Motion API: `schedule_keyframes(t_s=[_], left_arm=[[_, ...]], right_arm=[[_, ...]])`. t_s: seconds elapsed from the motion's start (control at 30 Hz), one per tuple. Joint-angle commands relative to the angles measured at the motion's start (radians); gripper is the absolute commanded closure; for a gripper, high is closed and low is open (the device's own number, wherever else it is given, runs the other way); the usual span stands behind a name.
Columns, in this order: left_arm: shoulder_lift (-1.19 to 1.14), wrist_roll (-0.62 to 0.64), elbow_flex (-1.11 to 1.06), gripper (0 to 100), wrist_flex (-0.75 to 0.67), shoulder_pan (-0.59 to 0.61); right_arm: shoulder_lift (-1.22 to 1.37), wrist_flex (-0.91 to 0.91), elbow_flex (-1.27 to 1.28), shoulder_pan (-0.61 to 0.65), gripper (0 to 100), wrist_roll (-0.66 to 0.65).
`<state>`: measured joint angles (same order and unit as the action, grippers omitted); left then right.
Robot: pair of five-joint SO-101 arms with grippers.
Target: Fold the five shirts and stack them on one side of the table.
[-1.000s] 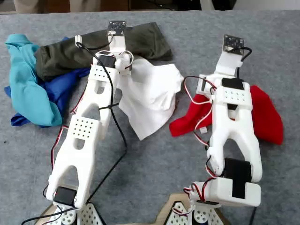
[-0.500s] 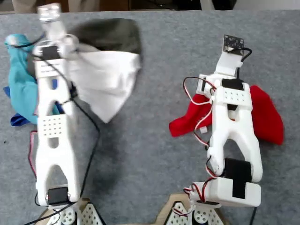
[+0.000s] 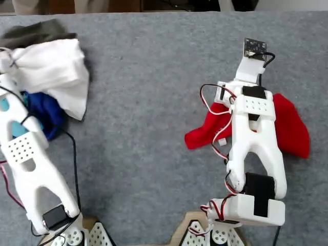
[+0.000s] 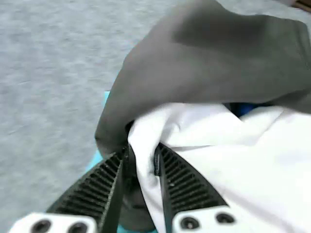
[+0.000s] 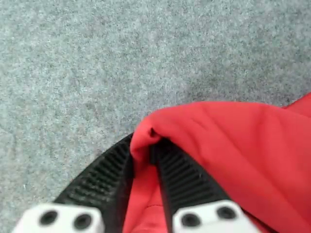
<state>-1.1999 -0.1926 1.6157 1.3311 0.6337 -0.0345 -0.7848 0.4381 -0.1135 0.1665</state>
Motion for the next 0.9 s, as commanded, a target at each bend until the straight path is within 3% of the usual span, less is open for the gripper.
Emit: schedule_keyframes(t_s=[0.0, 0.23, 0.33, 0.43, 0.73, 0.87], left_arm=[[0.097, -0.020, 0.051, 98, 0.064, 0.063], [0.134, -0.026, 0.051, 96, 0.184, 0.109], [0.188, -0.069, 0.051, 83, 0.341, 0.089], [0.236, -0.017, 0.051, 73, 0.414, 0.095], [0.364, 0.014, 0.041, 73, 0.428, 0.141], [0.415, 0.117, 0.040, 73, 0.431, 0.078]], right_arm=[[-0.008, 0.020, -0.007, 0.013, 99.4, 0.006], [0.021, -0.002, -0.047, 0.082, 99.4, 0.000], [-0.010, -0.074, -0.096, 0.145, 99.4, -0.032], [-0.041, -0.180, -0.179, 0.222, 99.4, -0.123], [-0.054, -0.569, -0.516, 0.466, 99.4, -0.176], [-0.054, -0.651, -0.667, 0.527, 99.4, -0.172]])
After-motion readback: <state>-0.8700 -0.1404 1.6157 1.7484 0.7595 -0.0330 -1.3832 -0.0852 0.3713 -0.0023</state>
